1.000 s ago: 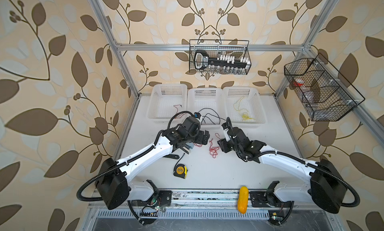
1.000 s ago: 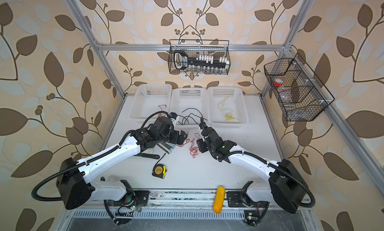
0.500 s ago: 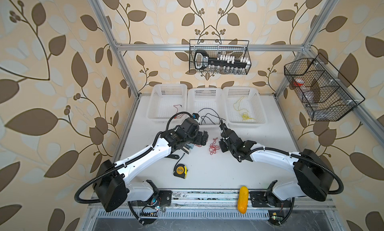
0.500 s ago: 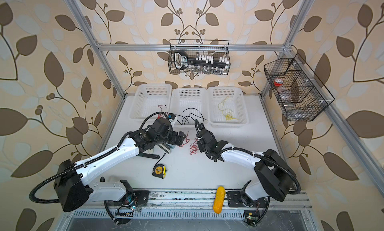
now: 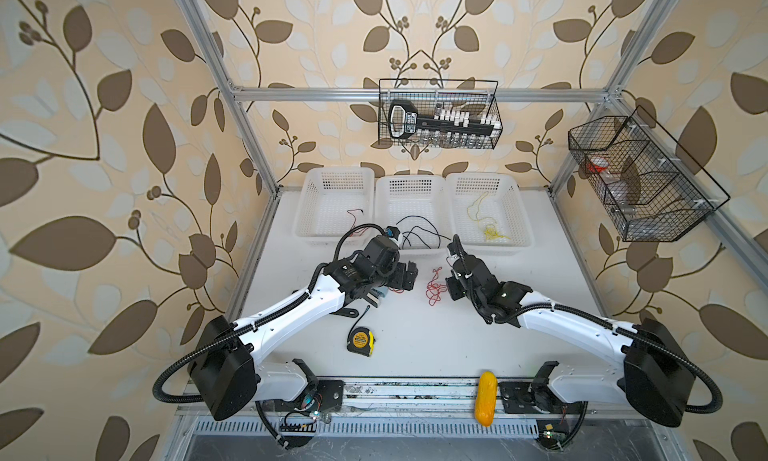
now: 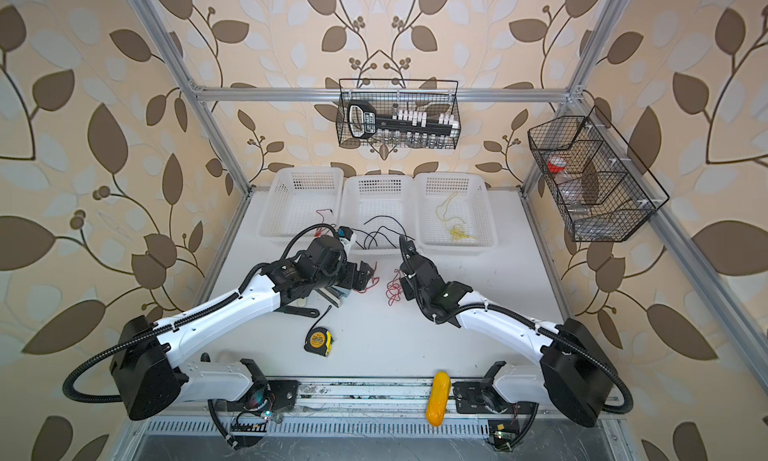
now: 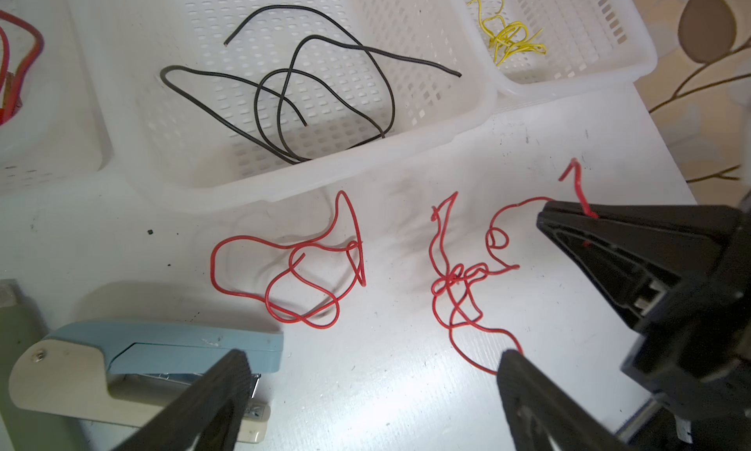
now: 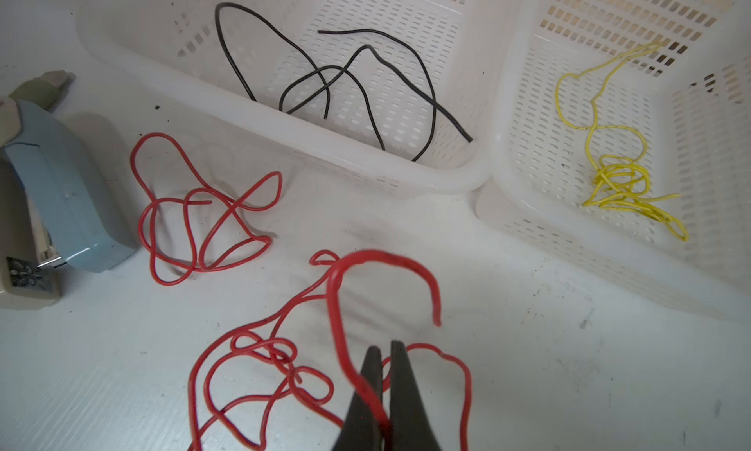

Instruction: Untangle the cables

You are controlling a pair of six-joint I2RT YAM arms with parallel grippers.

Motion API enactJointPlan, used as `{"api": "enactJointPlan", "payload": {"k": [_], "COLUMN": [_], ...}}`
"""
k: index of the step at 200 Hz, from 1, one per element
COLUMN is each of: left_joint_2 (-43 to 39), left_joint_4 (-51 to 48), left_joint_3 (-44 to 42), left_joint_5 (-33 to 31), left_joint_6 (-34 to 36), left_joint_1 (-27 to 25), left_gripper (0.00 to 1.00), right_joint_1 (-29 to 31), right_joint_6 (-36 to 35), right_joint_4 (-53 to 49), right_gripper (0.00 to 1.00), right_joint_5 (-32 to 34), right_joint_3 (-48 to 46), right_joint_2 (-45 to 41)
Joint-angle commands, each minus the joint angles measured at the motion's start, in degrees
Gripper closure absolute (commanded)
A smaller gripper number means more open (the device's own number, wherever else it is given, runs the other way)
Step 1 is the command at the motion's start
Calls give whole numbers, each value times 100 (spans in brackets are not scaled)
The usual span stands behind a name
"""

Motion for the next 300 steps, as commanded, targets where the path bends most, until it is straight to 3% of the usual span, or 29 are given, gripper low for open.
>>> {"api": "enactJointPlan", "payload": {"k": [1,52,141,161,189,238,300], "left_joint_2": [-36,100,1017,1132,1189,1247,1237], "left_joint_4": [205,966,1154,1197,1237,1295,1045], "left_joint_3": [-37,-94,460,473,474,449,512], "left_joint_5": [347,1272,1347,1338,1330,1308,1012], "left_joint_6": [-22,-647,-939,-968,-973,-990,-990], "left_joint_1": [-52,-132,-355,-383,-425,-442,-445], "left_gripper": [1,1,1,5,17,58,87], "right_joint_1": [26,52,574,657,745,791,800], "right_joint_6": [-81,43,-192,-261,-307,-309,-280], "right_joint_4": [-361,-339,351,466,538,549,575], "right_gripper": [100,100,100,100,100,100,100], "right_joint_5": [-49,-269,-287,-289,-210,-95,-105], "right_joint_3": [85,82,-73,-119,-166,-258,-308], "right_joint_2": [-431,-1278,-1587,-1659,-1727,-1789,-1746]}}
